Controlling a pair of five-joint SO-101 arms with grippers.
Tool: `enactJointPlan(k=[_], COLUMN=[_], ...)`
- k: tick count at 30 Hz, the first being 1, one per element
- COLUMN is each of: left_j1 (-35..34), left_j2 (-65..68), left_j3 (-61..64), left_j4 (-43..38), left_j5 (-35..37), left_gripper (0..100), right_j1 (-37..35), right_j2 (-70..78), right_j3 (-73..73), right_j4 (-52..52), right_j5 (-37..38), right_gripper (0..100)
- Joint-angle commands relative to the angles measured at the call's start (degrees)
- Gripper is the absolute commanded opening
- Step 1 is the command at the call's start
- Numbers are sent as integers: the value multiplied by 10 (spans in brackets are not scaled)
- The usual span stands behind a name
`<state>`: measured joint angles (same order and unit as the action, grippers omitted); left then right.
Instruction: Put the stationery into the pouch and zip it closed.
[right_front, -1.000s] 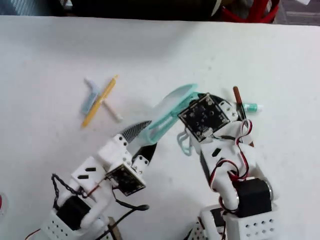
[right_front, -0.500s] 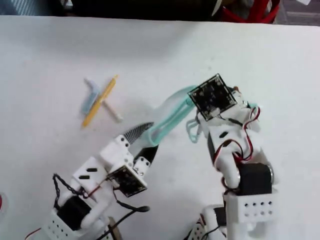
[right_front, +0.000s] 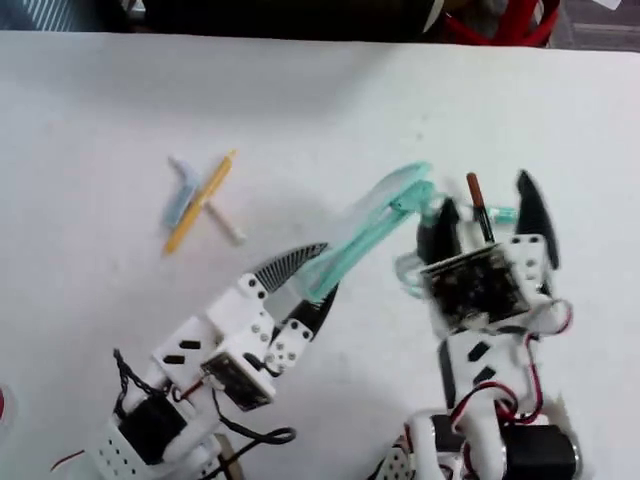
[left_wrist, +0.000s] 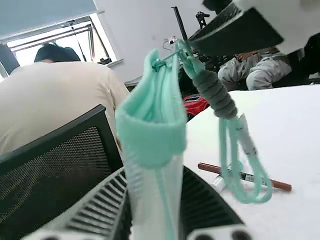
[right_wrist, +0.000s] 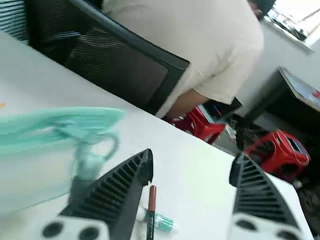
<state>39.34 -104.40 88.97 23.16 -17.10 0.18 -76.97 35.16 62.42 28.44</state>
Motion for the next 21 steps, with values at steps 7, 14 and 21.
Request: enactJointPlan(k=[7,14,21], left_j1=[-48,-58,-57], left_j2=[-1,151,410], left_j3=[-2,-83,-205], left_j4=[-18,-5,44], left_j5=[55,96,121], left_gripper=[76,76,76], right_j1=[168,180,159], right_j2=[257,491,669], right_j3=[-184,-200,-201], right_j4=[52,61,10], right_j5=[-76,4,47], right_gripper=[242,241,241])
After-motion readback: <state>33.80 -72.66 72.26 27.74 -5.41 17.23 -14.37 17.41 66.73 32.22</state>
